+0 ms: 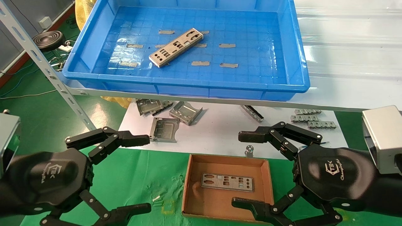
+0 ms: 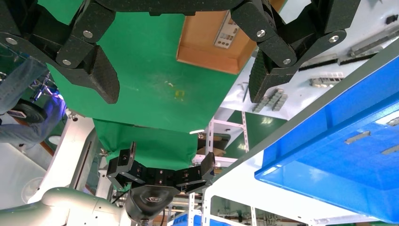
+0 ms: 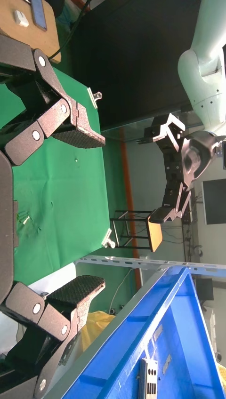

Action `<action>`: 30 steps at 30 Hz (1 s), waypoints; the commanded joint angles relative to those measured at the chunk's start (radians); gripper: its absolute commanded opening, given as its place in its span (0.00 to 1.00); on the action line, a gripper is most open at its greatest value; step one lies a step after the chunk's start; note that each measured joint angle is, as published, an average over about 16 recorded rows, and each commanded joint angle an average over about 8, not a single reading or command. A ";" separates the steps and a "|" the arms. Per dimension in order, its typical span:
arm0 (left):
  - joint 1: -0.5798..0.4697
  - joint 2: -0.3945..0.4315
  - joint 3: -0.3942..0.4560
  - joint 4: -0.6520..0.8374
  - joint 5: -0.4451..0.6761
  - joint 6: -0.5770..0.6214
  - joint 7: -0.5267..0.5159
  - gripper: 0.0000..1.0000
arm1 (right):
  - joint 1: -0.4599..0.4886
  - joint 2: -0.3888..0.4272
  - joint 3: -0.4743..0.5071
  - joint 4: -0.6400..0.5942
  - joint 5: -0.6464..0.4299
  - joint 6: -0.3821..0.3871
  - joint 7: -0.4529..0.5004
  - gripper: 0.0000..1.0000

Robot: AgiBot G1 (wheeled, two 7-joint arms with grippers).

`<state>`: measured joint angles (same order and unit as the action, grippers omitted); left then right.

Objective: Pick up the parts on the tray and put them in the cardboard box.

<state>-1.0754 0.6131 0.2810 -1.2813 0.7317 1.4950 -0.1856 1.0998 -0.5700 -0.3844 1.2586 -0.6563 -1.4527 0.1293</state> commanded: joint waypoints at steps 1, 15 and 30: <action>0.000 0.000 0.000 0.000 0.000 0.000 0.000 1.00 | 0.000 0.000 0.000 0.000 0.000 0.000 0.000 1.00; 0.000 0.000 0.000 0.000 0.000 0.000 0.000 1.00 | 0.000 0.000 0.000 0.000 0.000 0.000 0.000 1.00; 0.000 0.000 0.000 0.000 0.000 0.000 0.000 1.00 | 0.000 0.000 0.000 0.000 0.000 0.000 0.000 1.00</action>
<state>-1.0754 0.6133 0.2811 -1.2812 0.7317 1.4950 -0.1855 1.0998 -0.5700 -0.3844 1.2586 -0.6563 -1.4527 0.1293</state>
